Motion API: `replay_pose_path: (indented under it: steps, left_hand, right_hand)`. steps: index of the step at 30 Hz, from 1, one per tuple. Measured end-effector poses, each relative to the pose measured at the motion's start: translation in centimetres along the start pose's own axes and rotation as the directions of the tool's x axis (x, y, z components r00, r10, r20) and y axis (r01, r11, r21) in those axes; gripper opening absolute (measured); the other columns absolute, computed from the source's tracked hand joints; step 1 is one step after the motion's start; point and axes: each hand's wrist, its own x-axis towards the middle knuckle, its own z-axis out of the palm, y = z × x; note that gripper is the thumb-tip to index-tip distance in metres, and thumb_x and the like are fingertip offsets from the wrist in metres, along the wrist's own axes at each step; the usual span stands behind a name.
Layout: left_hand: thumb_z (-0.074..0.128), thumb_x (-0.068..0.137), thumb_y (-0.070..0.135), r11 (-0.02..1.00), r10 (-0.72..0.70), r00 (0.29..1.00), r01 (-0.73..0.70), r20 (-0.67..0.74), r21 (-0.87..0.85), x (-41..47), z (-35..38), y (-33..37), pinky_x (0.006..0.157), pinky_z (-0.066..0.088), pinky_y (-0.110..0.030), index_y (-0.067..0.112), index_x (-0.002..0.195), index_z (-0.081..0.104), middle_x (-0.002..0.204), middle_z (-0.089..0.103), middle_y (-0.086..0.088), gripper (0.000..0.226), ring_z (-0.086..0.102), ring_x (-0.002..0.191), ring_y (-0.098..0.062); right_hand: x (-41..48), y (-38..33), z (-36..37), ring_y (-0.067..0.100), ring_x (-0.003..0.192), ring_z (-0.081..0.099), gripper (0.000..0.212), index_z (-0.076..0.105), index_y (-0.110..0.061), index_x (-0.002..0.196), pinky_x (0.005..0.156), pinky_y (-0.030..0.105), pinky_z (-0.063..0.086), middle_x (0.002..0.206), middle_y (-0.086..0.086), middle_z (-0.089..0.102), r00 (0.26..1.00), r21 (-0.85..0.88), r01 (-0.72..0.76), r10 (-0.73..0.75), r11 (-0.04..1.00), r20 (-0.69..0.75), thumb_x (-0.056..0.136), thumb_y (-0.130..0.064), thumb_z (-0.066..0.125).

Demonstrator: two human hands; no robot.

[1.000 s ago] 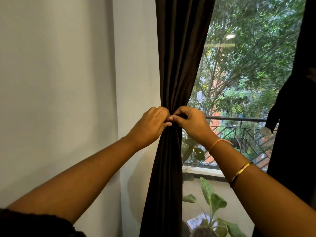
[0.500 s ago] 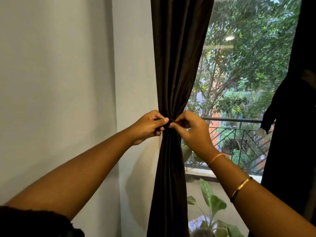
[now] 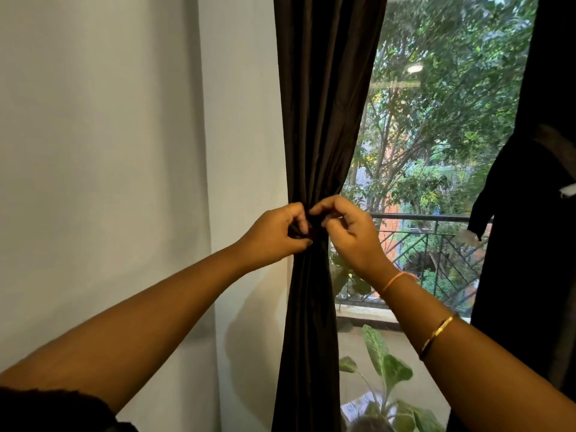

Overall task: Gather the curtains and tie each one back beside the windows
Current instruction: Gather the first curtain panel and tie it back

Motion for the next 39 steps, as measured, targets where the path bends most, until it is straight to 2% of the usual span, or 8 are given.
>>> replay_pose_path:
  steps: [4, 7, 11, 15, 25, 29, 33, 39]
  left_hand:
    - [0.065, 0.074, 0.002, 0.958, 0.199, 0.978, -0.18, -0.066, 0.222, -0.5, 0.4, -0.1, 0.059, 0.044, -0.023, 0.027, 0.072, 0.043, 0.07, 0.052, 0.007, 0.033, 0.048, 0.063, -0.006]
    - [0.064, 0.075, 0.002, 0.881, 0.333, 0.936, -0.265, -0.117, 0.392, -0.9, 0.5, -0.1, 0.06, 0.047, -0.027, 0.015, 0.08, 0.052, 0.076, 0.057, 0.0, 0.018, 0.049, 0.069, -0.012]
    - [0.07, 0.076, 0.007, 0.694, 0.519, 0.846, -0.335, -0.121, 0.637, -0.7, -0.4, 0.2, 0.057, 0.05, -0.03, 0.006, 0.087, 0.063, 0.076, 0.064, -0.008, 0.013, 0.056, 0.066, -0.024]
    - [0.077, 0.072, 0.011, 0.541, 0.603, 0.794, -0.336, -0.076, 0.771, -0.3, -1.3, 0.1, 0.052, 0.048, -0.031, 0.002, 0.082, 0.064, 0.07, 0.062, -0.012, 0.018, 0.056, 0.059, -0.028]
    - [0.049, 0.085, 0.019, 0.517, 0.656, 0.74, -0.297, -0.148, 0.803, -0.8, -1.0, 0.4, 0.048, 0.043, -0.029, 0.002, 0.08, 0.064, 0.066, 0.062, -0.011, 0.023, 0.054, 0.053, -0.024]
    - [0.048, 0.086, 0.012, 0.489, 0.683, 0.718, -0.312, -0.134, 0.814, -1.0, -0.5, 0.4, 0.052, 0.044, -0.031, 0.003, 0.086, 0.06, 0.077, 0.066, -0.012, 0.015, 0.055, 0.057, -0.026]
    - [0.049, 0.086, 0.013, 0.52, 0.645, 0.753, -0.311, -0.128, 0.796, -1.1, -0.1, 0.5, 0.055, 0.046, -0.029, 0.003, 0.085, 0.064, 0.086, 0.067, -0.012, 0.018, 0.059, 0.063, -0.025]
    - [0.057, 0.085, 0.011, 0.601, 0.568, 0.803, -0.255, -0.181, 0.758, -1.5, 0.1, -0.1, 0.058, 0.05, -0.027, 0.001, 0.087, 0.064, 0.086, 0.065, -0.015, 0.013, 0.062, 0.069, -0.027]
  right_hand:
    - [1.5, -0.5, -0.9, 0.006, 0.088, 0.059, 0.04, 0.062, -0.009, 0.107, 0.079, 0.017, 0.046, 0.095, -0.004, 0.064, 0.973, -0.108, 0.059, -0.033, 0.992, 0.23, 0.076, -0.001, 0.038]
    - [1.5, 0.2, -1.4, 0.021, 0.097, 0.058, 0.039, 0.061, -0.008, 0.112, 0.083, 0.033, 0.048, 0.106, 0.006, 0.061, 0.919, -0.379, 0.242, -0.086, 0.893, 0.384, 0.08, -0.006, 0.039]
    - [1.9, 0.1, -1.2, 0.028, 0.09, 0.057, 0.033, 0.063, -0.007, 0.11, 0.075, 0.043, 0.048, 0.099, 0.013, 0.058, 0.922, -0.42, 0.261, -0.096, 0.869, 0.374, 0.086, -0.005, 0.041]
    - [2.6, -0.3, -1.1, 0.024, 0.085, 0.057, 0.027, 0.066, -0.007, 0.108, 0.073, 0.036, 0.045, 0.087, 0.007, 0.055, 0.943, -0.396, 0.207, -0.075, 0.895, 0.324, 0.089, 0.0, 0.047]
    - [4.2, -2.4, -1.3, 0.007, 0.086, 0.05, 0.026, 0.065, -0.02, 0.109, 0.078, 0.018, 0.036, 0.087, -0.009, 0.047, 0.854, -0.322, -0.065, 0.22, 0.945, 0.472, 0.093, -0.011, 0.047]
    - [4.1, -3.5, -1.7, 0.001, 0.078, 0.054, 0.025, 0.064, -0.01, 0.098, 0.076, 0.013, 0.042, 0.083, -0.008, 0.055, 0.814, -0.193, -0.166, 0.244, 0.967, 0.527, 0.089, 0.003, 0.044]
    - [3.6, -3.6, -1.9, 0.017, 0.075, 0.048, 0.02, 0.06, -0.009, 0.092, 0.071, 0.031, 0.039, 0.078, 0.005, 0.053, 0.816, -0.139, -0.268, 0.301, 0.953, 0.493, 0.089, 0.001, 0.044]
    - [2.1, -2.6, -1.9, 0.007, 0.064, 0.051, 0.023, 0.06, 0.004, 0.091, 0.06, 0.016, 0.041, 0.072, 0.006, 0.054, 0.88, 0.032, -0.315, 0.28, 0.948, 0.384, 0.09, -0.019, 0.06]
